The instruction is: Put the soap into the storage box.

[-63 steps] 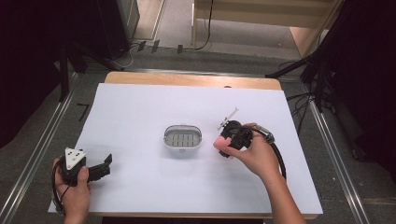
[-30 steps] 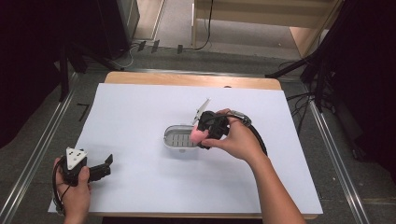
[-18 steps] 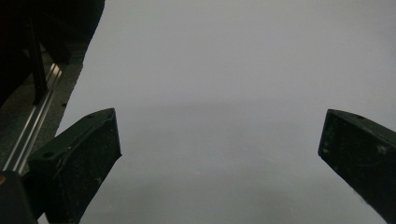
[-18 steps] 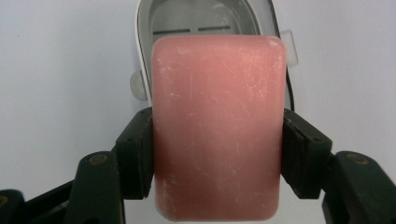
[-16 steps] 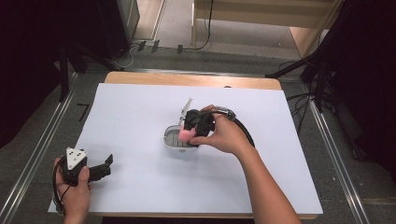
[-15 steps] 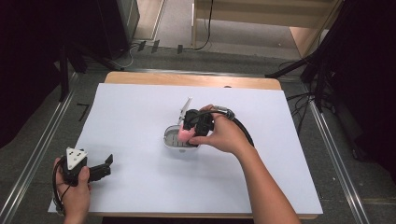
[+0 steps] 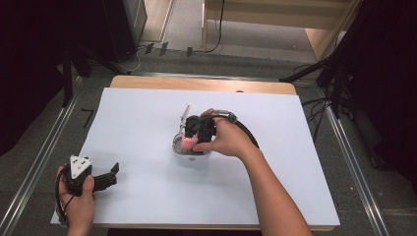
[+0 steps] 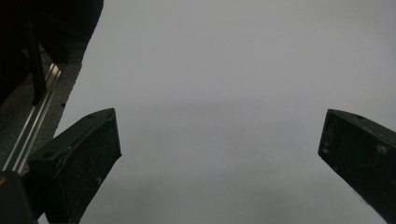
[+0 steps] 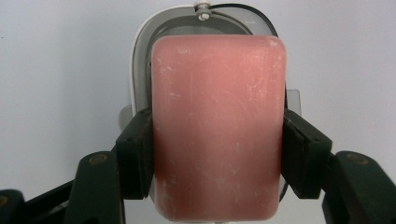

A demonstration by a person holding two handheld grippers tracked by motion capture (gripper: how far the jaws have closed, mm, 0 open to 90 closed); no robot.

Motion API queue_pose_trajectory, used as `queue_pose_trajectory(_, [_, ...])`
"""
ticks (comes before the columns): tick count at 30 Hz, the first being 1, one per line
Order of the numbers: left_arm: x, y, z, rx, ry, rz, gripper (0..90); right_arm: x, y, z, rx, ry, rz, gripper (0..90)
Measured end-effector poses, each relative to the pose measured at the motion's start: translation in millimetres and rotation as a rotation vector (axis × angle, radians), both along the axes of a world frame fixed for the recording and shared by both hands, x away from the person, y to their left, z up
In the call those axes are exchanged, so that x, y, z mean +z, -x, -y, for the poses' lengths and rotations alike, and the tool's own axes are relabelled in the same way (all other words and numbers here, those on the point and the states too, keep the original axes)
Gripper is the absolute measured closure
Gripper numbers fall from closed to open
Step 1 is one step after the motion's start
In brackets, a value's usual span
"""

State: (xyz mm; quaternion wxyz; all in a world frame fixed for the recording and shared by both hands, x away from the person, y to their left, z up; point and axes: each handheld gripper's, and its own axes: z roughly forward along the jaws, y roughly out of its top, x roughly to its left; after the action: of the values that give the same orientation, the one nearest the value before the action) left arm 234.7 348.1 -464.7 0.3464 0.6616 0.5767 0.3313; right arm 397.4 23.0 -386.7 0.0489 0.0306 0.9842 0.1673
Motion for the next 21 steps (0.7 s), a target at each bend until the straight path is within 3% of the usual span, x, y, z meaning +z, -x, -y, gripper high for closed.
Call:
queue_pose_trajectory(11, [-0.1, -0.1, 0.3, 0.0, -0.002, 0.0, 0.0, -5.0, -2.2, -1.4, 0.005, 0.003, 0.009, 37.7])
queue_pose_trajectory(15, [-0.2, -0.3, 0.2, 0.001, 0.0, 0.0, 0.0, 6.2, -3.1, 2.8, -0.019, -0.083, 0.002, 39.1])
queue_pose_trajectory(21, [0.0, -0.2, 0.4, 0.001, -0.003, 0.001, 0.0, 13.4, 2.6, 12.4, -0.06, -0.1, 0.011, 36.5])
